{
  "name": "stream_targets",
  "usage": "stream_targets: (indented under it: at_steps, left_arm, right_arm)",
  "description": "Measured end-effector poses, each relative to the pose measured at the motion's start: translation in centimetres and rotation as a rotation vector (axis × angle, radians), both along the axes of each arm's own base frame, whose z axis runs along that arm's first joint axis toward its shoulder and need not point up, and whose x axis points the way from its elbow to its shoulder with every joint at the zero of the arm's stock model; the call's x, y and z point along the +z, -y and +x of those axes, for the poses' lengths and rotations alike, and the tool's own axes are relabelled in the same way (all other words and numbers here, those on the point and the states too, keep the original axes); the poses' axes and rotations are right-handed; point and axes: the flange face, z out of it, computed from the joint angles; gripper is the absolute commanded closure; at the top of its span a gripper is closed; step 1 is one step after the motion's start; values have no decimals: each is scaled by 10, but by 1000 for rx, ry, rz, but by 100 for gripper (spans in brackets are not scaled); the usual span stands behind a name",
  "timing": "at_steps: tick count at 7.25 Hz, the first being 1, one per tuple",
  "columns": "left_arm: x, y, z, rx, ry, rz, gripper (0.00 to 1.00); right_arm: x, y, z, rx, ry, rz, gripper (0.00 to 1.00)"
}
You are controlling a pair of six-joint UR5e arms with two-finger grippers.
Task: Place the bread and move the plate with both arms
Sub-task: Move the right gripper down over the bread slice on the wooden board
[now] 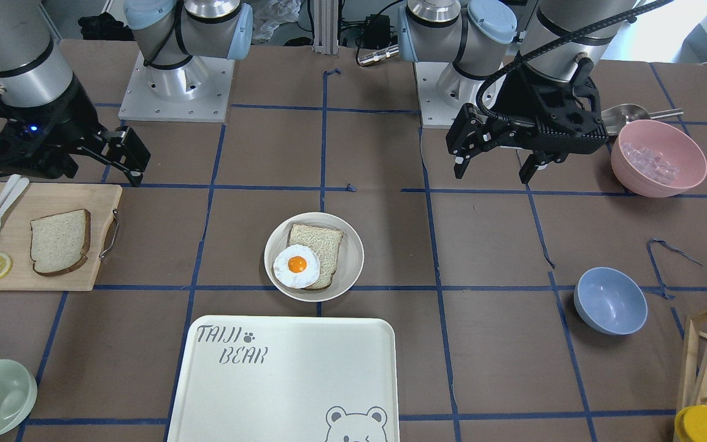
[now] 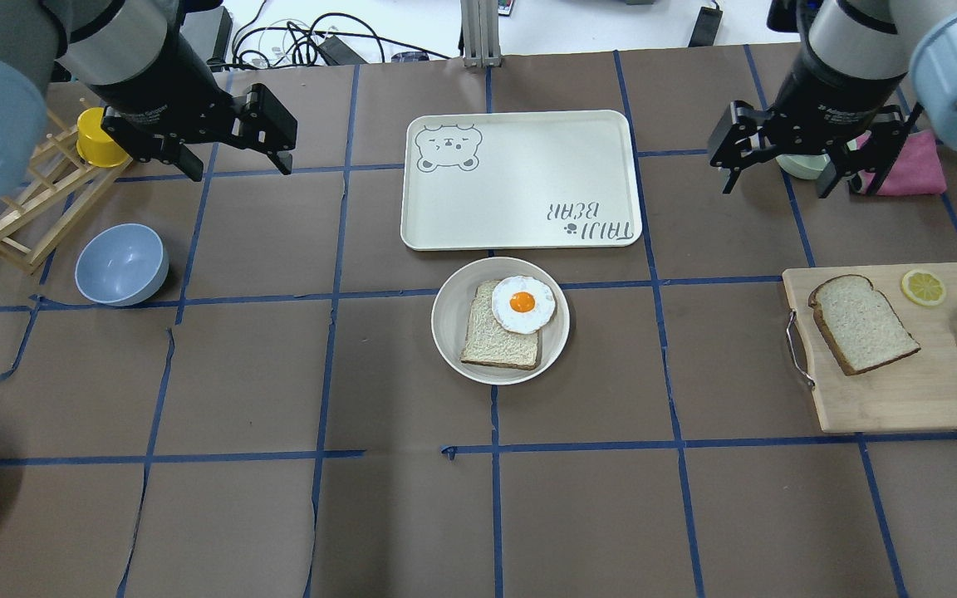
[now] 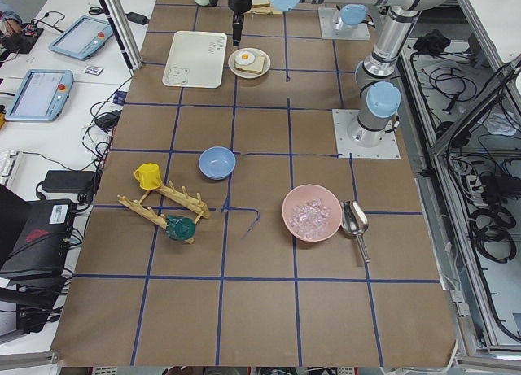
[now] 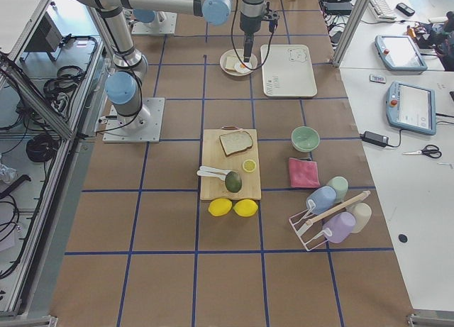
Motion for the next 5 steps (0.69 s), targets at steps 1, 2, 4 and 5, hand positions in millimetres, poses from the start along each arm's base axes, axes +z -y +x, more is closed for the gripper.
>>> stream_targets:
  at_steps: [1, 2, 4, 5]
  left_arm:
    - [0, 0, 0, -1, 0, -1, 0]
    - [1, 0, 0, -1, 1, -1, 0]
    - [1, -1, 0, -2, 1, -2, 0]
    - [1, -1, 0, -3, 0, -1, 0]
  right_arm:
    - [-11, 4, -27, -60, 1, 23, 0]
    - [-35, 7, -50, -107, 8, 69, 0]
    - [-85, 11, -86, -174, 28, 152, 0]
    - [-105, 19, -99, -196, 26, 149, 0]
